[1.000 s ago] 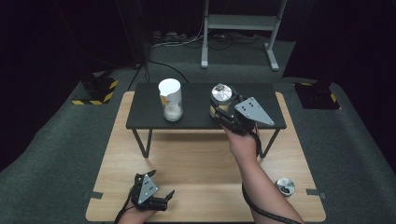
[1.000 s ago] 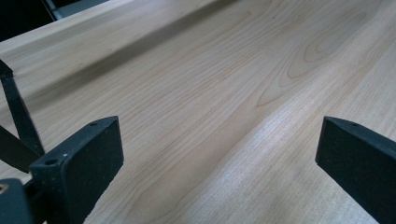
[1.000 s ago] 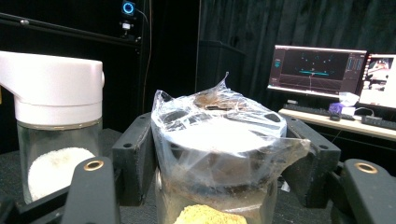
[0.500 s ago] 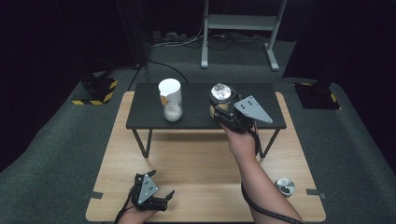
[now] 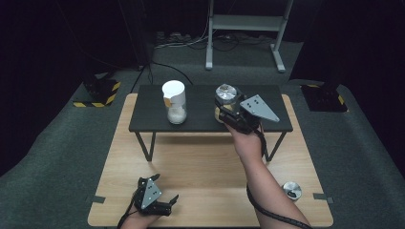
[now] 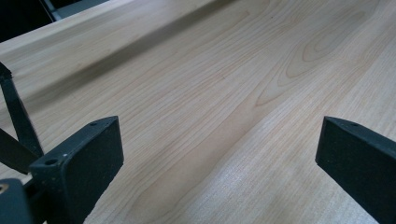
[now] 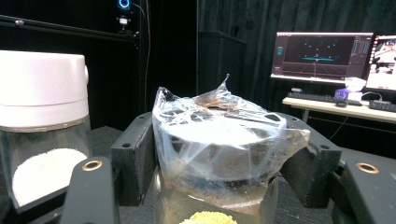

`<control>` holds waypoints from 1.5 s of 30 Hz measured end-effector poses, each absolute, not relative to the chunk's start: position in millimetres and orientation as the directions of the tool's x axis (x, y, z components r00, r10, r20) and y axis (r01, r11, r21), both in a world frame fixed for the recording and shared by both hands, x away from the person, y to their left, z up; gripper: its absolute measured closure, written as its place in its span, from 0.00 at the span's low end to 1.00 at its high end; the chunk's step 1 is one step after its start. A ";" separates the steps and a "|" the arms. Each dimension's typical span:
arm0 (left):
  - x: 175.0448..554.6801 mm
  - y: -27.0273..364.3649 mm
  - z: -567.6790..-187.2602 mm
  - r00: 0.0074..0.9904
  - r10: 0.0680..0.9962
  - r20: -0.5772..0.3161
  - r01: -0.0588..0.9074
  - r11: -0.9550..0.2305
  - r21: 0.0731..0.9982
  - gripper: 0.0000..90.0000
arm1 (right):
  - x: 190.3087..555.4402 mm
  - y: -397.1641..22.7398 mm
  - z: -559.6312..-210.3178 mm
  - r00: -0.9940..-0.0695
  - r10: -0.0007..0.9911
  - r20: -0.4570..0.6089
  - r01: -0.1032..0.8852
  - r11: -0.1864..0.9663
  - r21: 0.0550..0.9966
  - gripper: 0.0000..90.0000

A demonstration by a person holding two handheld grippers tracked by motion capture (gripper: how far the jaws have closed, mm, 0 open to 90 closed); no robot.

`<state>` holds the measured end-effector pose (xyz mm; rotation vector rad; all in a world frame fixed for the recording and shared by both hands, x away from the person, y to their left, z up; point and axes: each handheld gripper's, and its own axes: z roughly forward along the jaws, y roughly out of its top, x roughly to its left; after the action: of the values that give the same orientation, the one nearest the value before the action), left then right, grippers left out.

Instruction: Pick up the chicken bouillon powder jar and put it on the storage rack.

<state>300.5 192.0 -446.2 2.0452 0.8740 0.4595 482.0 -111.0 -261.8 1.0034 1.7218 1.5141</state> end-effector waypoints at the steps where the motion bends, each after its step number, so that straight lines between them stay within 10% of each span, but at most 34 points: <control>1: 300.5 191.9 -446.3 0.689 0.725 0.006 0.415 -0.401 0.817 0.01 | 482.2 -111.1 -261.7 -0.513 0.858 0.027 0.138 0.052 0.989 0.38; 45: 300.4 192.1 -446.3 0.689 0.725 0.005 0.414 -0.399 0.818 0.01 | 458.8 -114.9 -256.5 -0.526 0.850 0.037 0.169 0.062 0.984 0.00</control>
<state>300.4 192.1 -446.3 2.0428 0.8736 0.4605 458.8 -114.9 -256.5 1.0176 1.7632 1.5063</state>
